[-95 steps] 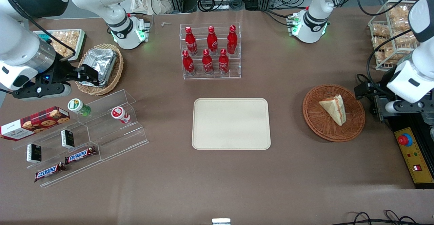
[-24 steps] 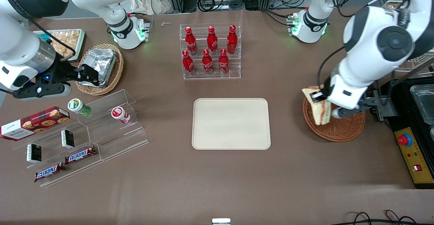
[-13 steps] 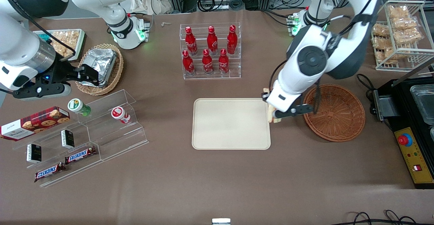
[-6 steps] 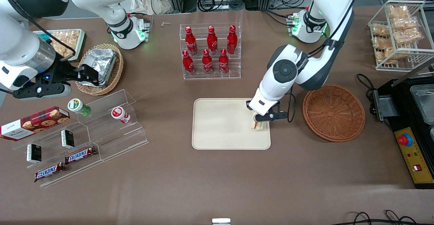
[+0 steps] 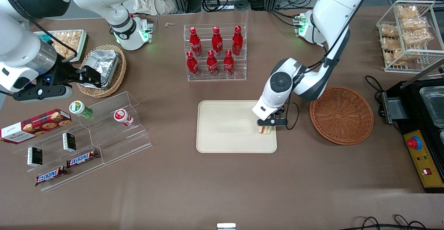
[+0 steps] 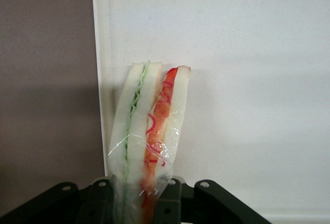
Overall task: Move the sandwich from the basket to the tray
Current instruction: 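Carry the sandwich over the cream tray and lower it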
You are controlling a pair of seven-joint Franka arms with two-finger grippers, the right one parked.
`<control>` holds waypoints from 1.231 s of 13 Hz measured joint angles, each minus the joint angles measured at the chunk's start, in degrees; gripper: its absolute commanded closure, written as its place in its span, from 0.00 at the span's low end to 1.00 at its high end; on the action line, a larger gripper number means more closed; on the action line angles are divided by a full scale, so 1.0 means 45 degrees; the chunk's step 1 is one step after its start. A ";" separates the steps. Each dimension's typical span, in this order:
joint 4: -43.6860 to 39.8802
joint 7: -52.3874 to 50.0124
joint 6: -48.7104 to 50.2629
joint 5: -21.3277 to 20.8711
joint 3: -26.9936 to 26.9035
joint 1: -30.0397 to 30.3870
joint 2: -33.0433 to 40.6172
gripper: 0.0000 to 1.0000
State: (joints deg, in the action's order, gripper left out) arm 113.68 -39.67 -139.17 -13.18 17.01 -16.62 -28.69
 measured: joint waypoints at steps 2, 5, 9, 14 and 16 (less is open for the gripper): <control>-0.0060 0.0000 -0.0236 -0.0307 -0.0012 0.0018 -0.0163 1.00; -0.0069 0.0000 -0.0236 -0.0337 -0.0012 0.0027 -0.0161 0.00; -0.0117 -0.0147 -0.0220 -0.0340 -0.0038 0.0044 -0.0163 0.00; -0.1371 -0.0195 0.2318 -0.0342 -0.0050 0.0080 0.0253 0.00; -0.1869 -0.0207 0.3395 -0.0292 -0.0053 0.0145 0.0834 0.00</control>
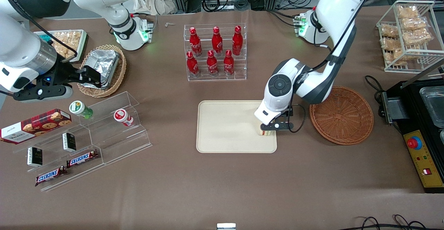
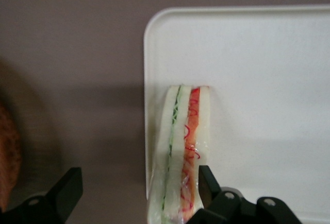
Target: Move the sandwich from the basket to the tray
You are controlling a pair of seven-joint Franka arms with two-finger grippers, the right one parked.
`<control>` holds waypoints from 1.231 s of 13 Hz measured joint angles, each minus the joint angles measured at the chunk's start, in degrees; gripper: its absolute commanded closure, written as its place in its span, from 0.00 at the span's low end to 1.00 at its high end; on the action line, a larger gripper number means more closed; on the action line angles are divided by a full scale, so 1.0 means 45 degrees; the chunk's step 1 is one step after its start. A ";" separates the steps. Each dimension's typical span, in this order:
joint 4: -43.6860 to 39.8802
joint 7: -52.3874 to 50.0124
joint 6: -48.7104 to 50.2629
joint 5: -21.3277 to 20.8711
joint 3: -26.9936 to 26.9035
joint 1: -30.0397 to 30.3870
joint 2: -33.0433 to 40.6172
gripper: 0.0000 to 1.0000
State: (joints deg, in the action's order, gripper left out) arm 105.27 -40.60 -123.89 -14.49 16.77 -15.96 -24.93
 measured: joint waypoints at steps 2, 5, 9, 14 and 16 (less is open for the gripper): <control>-0.0153 -0.0022 0.0533 0.0374 -0.0009 0.0208 0.0808 0.00; -0.0186 0.0905 0.1410 0.1291 -0.0038 0.1064 0.2230 0.00; -0.0185 0.3170 0.2849 0.2046 -0.0128 0.2726 0.3848 0.00; -0.0164 0.6334 0.3900 0.2568 -0.0704 0.4238 0.4640 0.00; -0.0178 0.7061 0.3956 0.2600 -0.1185 0.4305 0.4646 0.00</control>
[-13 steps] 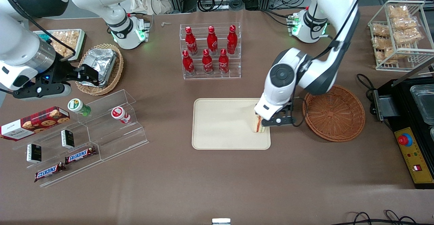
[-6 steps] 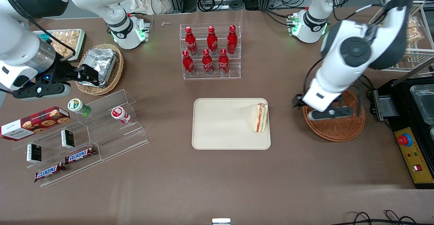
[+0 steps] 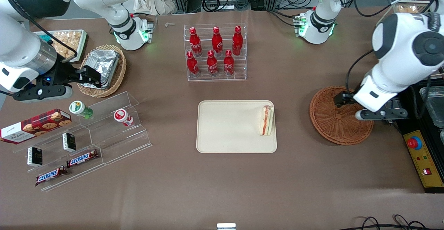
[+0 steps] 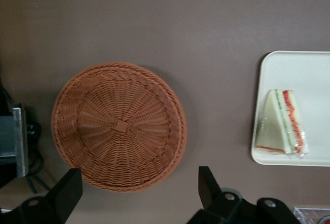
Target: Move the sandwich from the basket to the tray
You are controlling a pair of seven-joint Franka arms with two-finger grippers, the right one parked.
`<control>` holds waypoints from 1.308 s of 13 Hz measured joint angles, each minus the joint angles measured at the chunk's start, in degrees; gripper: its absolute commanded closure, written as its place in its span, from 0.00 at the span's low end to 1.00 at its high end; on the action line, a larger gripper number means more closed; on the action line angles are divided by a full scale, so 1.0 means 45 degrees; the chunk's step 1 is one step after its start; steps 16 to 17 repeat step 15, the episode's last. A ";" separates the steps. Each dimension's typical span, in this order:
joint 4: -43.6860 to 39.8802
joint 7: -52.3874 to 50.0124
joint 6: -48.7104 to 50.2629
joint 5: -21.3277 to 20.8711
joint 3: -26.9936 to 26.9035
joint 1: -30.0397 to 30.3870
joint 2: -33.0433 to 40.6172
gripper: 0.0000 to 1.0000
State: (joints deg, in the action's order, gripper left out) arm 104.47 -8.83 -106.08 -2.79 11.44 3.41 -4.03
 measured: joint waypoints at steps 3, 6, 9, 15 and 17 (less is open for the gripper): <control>-0.0099 0.1006 0.0253 0.0008 -0.0700 -0.0009 0.0041 0.00; -0.0241 0.1616 0.0298 0.0026 -0.1351 0.0007 0.0070 0.00; -0.1087 0.1642 0.0802 0.0036 -0.1419 0.0035 0.0084 0.00; -0.1911 0.1852 0.1286 0.0059 -0.1404 0.0156 -0.0027 0.00; -0.1911 0.1852 0.1286 0.0059 -0.1404 0.0156 -0.0027 0.00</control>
